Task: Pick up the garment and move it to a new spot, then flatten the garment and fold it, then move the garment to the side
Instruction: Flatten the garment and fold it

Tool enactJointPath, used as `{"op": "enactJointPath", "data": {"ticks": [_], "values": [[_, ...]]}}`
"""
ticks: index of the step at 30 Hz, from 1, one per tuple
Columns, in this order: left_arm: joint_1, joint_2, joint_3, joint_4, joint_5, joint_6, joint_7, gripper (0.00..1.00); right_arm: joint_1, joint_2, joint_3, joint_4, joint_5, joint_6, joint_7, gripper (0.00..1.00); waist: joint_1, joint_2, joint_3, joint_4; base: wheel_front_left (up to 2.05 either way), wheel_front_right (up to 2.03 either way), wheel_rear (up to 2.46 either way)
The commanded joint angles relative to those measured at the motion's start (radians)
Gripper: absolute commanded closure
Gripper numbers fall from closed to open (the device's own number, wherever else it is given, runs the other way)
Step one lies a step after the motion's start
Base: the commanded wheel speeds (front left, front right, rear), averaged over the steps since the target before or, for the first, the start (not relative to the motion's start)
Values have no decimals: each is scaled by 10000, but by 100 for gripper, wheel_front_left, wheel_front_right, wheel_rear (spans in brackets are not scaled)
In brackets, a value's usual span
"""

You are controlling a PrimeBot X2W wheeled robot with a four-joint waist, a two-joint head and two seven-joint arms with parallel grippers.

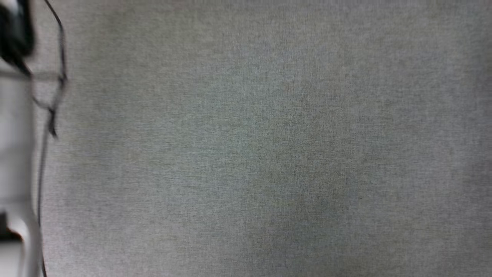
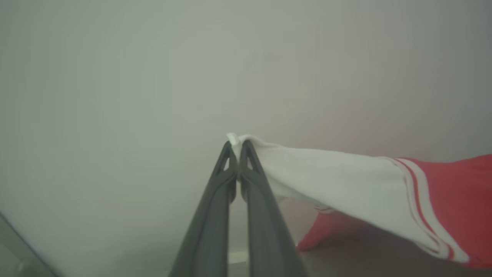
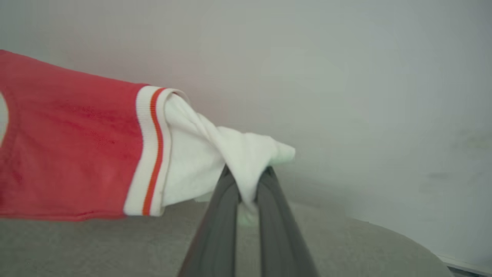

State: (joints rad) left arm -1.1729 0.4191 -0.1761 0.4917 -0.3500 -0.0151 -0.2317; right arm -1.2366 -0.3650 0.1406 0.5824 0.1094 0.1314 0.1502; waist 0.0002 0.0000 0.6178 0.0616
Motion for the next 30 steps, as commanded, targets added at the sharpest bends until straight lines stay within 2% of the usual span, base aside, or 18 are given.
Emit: {"op": "enactJointPath", "data": {"ticks": [1, 5, 9, 11, 15, 22, 30], "values": [[895, -90, -40, -7, 4, 87, -134, 100, 632, -138, 155, 100, 313, -16, 71, 100, -2, 0, -450, 78, 0, 0, 0], [2769, 82, -62, -78, -10, 175, -241, 100, 1976, -110, -22, 305, 1330, -14, 740, 100, -2, 0, -1160, 105, 0, 0, 0], [4534, 396, -403, 156, 146, -65, -127, 100, 3513, -533, 422, 151, 1977, -17, 1545, 100, -2, 0, -1965, 116, 0, 0, 0], [4890, 476, -512, 174, 203, -107, -129, 100, 3877, -655, 476, 110, 2166, -17, 1726, 100, -2, 0, -2180, 127, 0, 0, 0], [6309, 711, -707, 20, 268, 20, 29, 100, 5236, -1104, 626, -224, 2906, -21, 2516, 100, -2, 0, -2906, 158, 0, 0, 0], [8523, 1143, -957, -928, 32, 32, 1084, 100, 7231, -1539, 500, -971, 3612, -22, 3568, 100, -2, 0, -3921, 199, 0, 0, 0], [10989, 1677, -1092, -2900, -423, 235, 2521, 100, 9458, -1418, -228, -2019, 3811, -22, 4681, 100, -2, 0, -4783, 152, 0, 0, 0]]}}
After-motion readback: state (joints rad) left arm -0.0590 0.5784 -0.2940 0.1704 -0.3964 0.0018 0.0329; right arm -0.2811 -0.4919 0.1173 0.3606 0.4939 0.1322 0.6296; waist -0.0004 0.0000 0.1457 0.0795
